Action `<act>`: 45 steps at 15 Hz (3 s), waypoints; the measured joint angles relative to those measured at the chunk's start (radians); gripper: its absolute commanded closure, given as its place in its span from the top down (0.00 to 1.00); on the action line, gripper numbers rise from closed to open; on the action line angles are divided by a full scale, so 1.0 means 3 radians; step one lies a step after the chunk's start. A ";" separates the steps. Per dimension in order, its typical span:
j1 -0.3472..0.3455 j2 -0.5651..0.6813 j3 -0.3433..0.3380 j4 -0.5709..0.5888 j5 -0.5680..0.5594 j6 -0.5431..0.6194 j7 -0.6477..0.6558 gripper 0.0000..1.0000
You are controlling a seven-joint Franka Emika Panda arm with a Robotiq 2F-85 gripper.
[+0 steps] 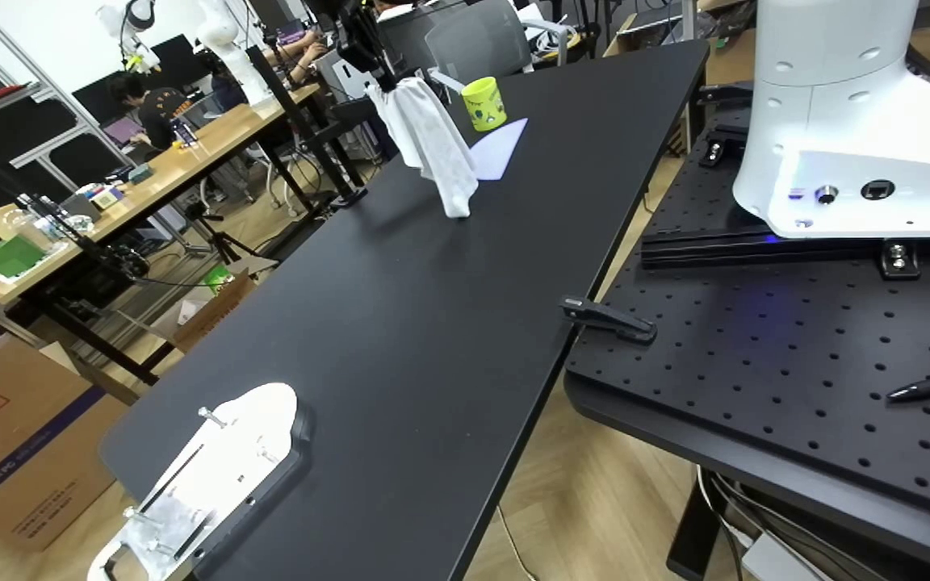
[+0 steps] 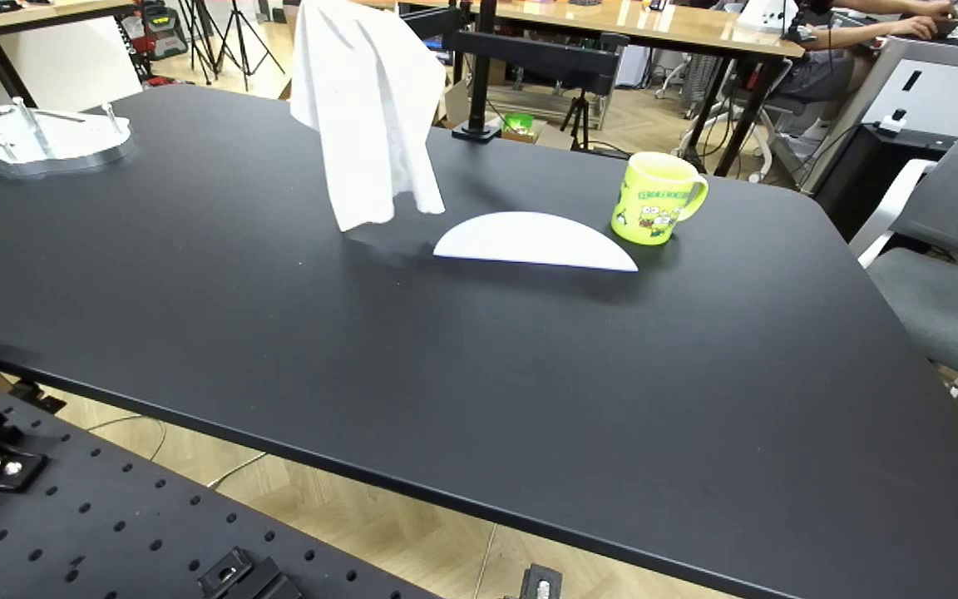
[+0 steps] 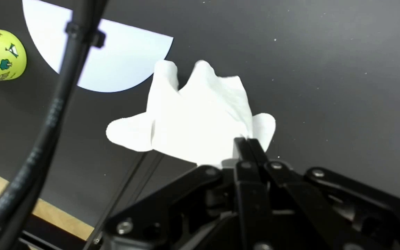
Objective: Take the cloth from the table, hang it on the black stand, drop it from the stand, then pick it up and hang it on the stand
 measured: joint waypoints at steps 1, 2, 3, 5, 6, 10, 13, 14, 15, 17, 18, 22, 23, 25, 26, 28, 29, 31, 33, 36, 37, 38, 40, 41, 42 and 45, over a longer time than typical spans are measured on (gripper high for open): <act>0.0024 -0.0049 0.0023 -0.0018 0.0013 -0.0057 0.0000 0.01; 0.0050 -0.0087 0.0042 -0.0039 0.0044 -0.0102 -0.0014 0.01; 0.0074 -0.0115 0.0062 -0.0060 0.0069 -0.0139 -0.0047 0.01; 0.0120 -0.0118 0.0084 -0.0093 0.0130 -0.0158 -0.0160 0.01; 0.0140 -0.0101 0.0095 -0.0102 0.0161 -0.0159 -0.0231 0.01; 0.0203 0.0093 0.0140 -0.0092 0.0286 -0.0156 -0.0526 0.01; 0.0208 0.0345 0.0157 -0.0027 0.0308 -0.0155 -0.0709 0.01; 0.0205 0.0444 0.0156 0.0013 0.0301 -0.0154 -0.0756 0.01; 0.0199 0.0544 0.0155 0.0058 0.0275 -0.0149 -0.0787 0.01; 0.0191 0.0735 0.0152 0.0172 0.0130 -0.0142 -0.0800 0.01; 0.0192 0.0823 0.0152 0.0230 0.0002 -0.0142 -0.0800 0.01; 0.0201 0.1125 0.0155 0.0448 -0.0474 -0.0142 -0.0800 0.34; 0.0204 0.1182 0.0156 0.0494 -0.0537 -0.0142 -0.0800 0.40; 0.0212 0.1275 0.0162 0.0581 -0.0610 -0.0153 -0.0802 0.55; 0.0216 0.1313 0.0170 0.0622 -0.0620 -0.0168 -0.0806 0.61; 0.0226 0.1372 0.0197 0.0715 -0.0619 -0.0246 -0.0806 0.75; 0.0240 0.1397 0.0211 0.0770 -0.0615 -0.0317 -0.0806 0.81; 0.0280 0.1459 0.0248 0.0931 -0.0614 -0.0537 -0.0806 0.95; 0.0360 0.1548 0.0268 0.1153 -0.0622 -0.0759 -0.0777 1.00; 0.0487 0.1720 0.0269 0.1557 -0.0560 -0.1001 -0.0410 1.00; 0.0511 0.1770 0.0270 0.1680 -0.0513 -0.1091 -0.0347 1.00; 0.0522 0.1803 0.0270 0.1759 -0.0485 -0.1140 -0.0317 1.00; 0.0520 0.1836 0.0269 0.1816 -0.0473 -0.1173 -0.0304 1.00; 0.0518 0.1842 0.0267 0.1820 -0.0473 -0.1175 -0.0301 1.00; 0.0518 0.1846 0.0267 0.1821 -0.0473 -0.1175 -0.0298 1.00; 0.0518 0.1851 0.0267 0.1821 -0.0472 -0.1175 -0.0292 1.00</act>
